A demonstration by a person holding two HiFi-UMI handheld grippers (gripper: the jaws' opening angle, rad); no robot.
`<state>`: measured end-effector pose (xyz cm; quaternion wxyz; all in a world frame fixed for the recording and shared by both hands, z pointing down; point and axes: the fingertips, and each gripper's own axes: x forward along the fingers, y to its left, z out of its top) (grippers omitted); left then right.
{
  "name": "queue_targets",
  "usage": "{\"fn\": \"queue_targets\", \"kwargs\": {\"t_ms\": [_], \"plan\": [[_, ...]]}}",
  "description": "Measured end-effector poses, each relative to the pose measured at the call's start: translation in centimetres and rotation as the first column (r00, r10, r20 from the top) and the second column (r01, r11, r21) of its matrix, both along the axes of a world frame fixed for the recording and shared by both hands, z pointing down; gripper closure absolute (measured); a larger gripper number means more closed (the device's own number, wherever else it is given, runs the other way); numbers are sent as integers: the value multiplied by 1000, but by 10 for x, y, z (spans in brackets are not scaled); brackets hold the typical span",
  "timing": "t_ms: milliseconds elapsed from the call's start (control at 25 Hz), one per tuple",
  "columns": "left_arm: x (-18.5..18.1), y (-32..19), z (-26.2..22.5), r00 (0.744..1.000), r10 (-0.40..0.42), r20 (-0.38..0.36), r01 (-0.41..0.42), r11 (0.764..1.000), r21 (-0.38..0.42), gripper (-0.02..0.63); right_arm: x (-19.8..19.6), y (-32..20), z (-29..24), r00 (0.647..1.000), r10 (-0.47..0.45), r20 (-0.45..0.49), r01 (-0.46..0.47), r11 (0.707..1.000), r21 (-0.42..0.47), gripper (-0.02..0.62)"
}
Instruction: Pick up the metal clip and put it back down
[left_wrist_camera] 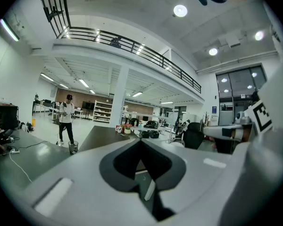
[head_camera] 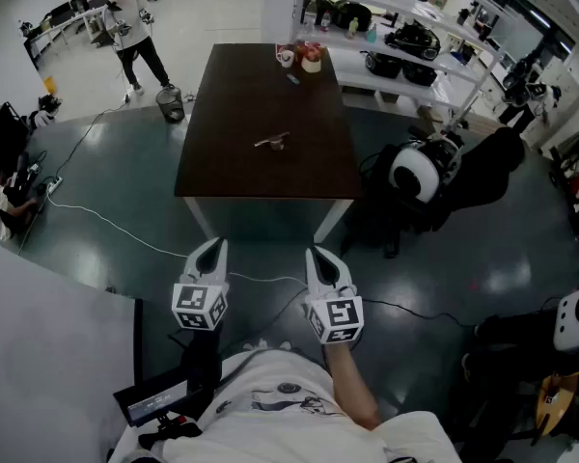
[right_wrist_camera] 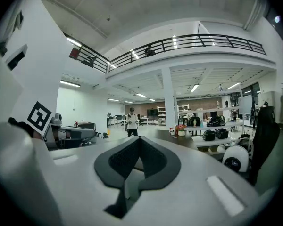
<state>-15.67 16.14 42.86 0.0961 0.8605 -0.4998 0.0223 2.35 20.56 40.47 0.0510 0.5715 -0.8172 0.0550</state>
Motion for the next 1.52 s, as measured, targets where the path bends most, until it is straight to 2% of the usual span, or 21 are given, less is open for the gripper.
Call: {"fn": "queue_targets", "kwargs": {"t_ms": [520, 920, 1160, 1400, 1520], "plan": [[9, -5, 5, 1000, 9, 1, -9, 1000, -15, 607, 6, -4, 5, 1000, -12, 5, 12, 1000, -7, 597], [20, -4, 8, 1000, 6, 8, -5, 1000, -30, 607, 13, -10, 6, 998, -23, 54, 23, 1000, 0, 594], [32, -1, 5, 1000, 0, -9, 0, 999, -54, 607, 20, -11, 10, 996, -46, 72, 48, 999, -26, 594], [49, 1, -10, 1000, -3, -7, 3, 1000, -28, 607, 20, -12, -1, 992, -85, 89, 85, 996, -6, 594], [57, 5, -3, 1000, 5, 1, -5, 999, -53, 607, 20, -15, 1, 991, -100, 93, 102, 995, -18, 594]]}}
